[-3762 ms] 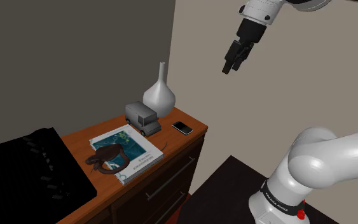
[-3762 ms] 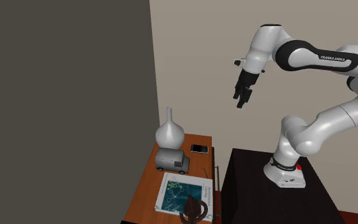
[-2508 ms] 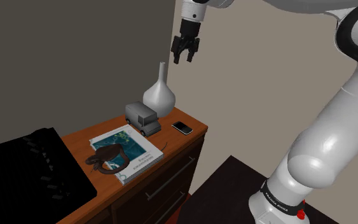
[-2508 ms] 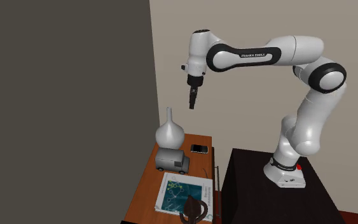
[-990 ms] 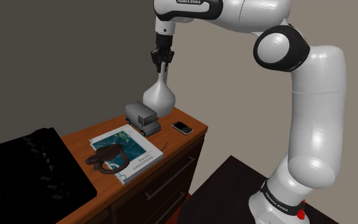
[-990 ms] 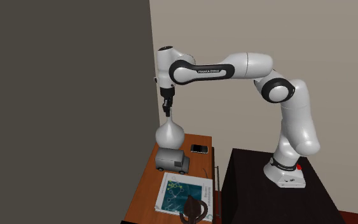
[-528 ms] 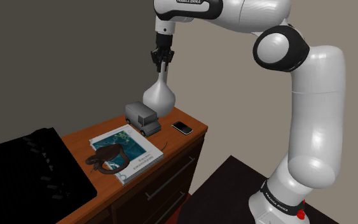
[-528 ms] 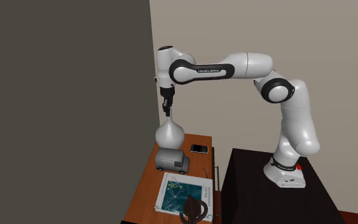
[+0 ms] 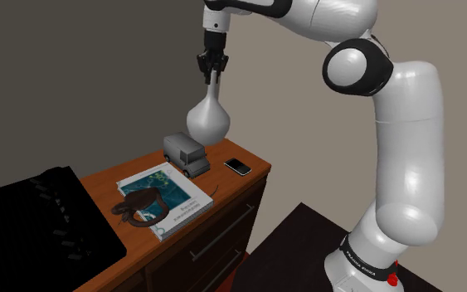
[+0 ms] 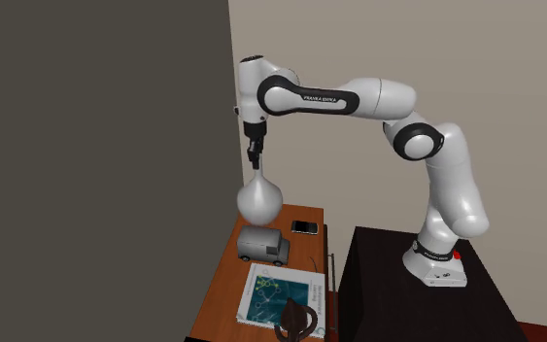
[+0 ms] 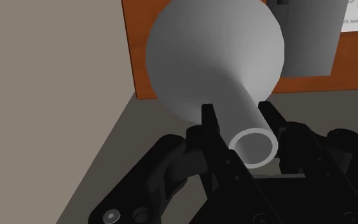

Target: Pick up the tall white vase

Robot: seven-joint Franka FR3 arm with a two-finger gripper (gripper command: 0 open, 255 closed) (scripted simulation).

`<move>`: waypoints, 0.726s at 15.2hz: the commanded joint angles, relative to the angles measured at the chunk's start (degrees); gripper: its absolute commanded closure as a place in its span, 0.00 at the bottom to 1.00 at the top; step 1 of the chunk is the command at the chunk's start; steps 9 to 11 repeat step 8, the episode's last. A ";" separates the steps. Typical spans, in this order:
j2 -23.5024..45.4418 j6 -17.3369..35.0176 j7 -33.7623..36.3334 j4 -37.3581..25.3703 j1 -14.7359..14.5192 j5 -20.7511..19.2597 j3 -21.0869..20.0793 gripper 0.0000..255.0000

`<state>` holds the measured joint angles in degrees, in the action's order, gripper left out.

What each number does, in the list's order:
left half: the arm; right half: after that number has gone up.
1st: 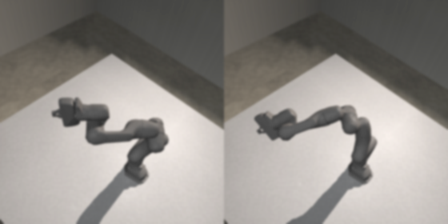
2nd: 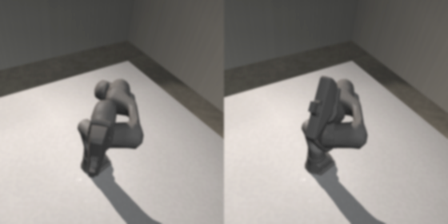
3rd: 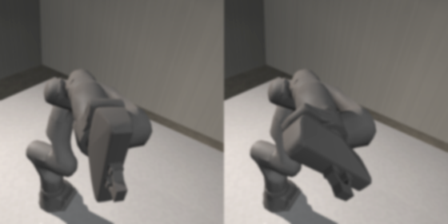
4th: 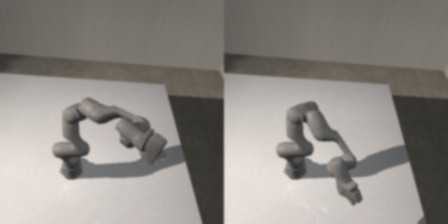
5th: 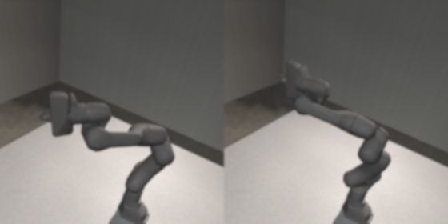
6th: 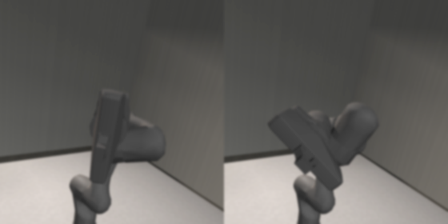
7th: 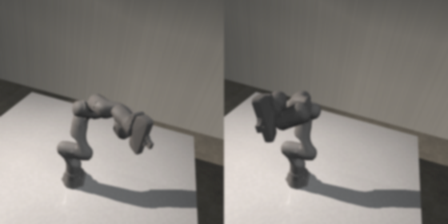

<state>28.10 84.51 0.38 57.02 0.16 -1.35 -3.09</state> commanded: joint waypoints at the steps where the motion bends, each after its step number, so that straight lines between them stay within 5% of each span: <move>1: 1.11 -2.51 -0.10 -3.70 -0.03 -0.05 0.03 1.00; 6: 6.50 -10.25 -0.14 -16.83 -0.44 -0.30 0.10 1.00; 11: 6.81 -10.61 -0.14 -17.49 -0.47 -0.31 0.11 1.00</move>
